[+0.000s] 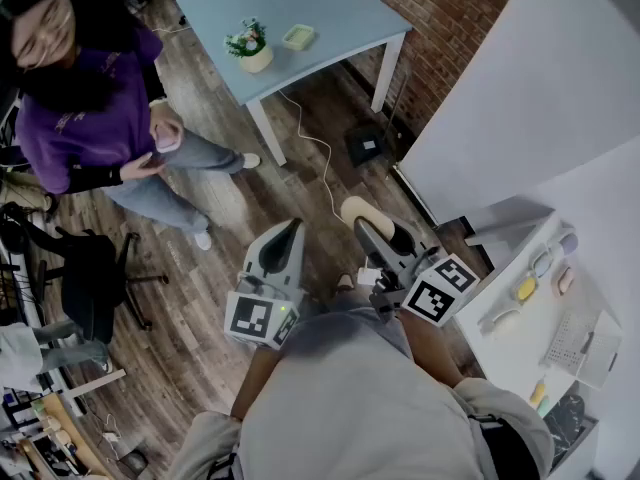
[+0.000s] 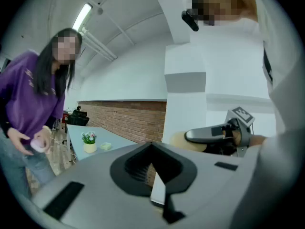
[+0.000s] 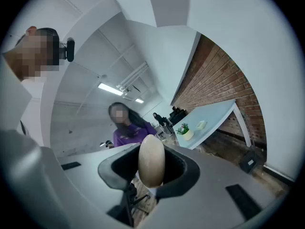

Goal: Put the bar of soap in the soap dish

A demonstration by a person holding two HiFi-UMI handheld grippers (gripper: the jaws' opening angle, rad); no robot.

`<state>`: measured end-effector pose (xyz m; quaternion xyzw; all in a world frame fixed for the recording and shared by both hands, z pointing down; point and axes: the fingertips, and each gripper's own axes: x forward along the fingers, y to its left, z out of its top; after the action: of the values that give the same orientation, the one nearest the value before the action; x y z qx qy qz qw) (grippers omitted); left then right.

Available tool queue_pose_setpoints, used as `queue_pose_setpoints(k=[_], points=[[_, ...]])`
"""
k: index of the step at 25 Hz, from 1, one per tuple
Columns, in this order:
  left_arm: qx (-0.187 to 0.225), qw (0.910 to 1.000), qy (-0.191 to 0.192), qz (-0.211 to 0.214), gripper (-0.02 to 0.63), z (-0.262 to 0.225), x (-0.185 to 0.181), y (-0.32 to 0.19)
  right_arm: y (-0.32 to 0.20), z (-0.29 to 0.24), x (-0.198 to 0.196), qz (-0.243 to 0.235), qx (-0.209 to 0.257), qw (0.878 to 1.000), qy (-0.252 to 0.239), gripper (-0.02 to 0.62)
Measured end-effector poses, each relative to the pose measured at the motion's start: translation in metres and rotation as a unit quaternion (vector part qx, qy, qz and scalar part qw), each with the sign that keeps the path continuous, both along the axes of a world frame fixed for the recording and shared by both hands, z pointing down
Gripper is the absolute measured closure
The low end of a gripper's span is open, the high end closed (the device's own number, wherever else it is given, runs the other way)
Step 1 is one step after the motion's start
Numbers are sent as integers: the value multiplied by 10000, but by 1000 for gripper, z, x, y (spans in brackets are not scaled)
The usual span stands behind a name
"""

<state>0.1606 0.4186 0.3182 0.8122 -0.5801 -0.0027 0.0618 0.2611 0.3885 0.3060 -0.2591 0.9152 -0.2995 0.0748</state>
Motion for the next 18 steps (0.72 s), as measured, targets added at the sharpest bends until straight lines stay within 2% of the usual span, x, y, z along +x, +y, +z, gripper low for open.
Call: queue_pose_setpoints(k=[13, 18], points=[[71, 9999, 20, -92, 603, -7, -12, 13, 9, -3, -17, 42, 241, 9992, 314, 482], [73, 9999, 16, -113, 603, -7, -9, 6, -2, -9, -12, 116, 375, 9989, 246, 482]])
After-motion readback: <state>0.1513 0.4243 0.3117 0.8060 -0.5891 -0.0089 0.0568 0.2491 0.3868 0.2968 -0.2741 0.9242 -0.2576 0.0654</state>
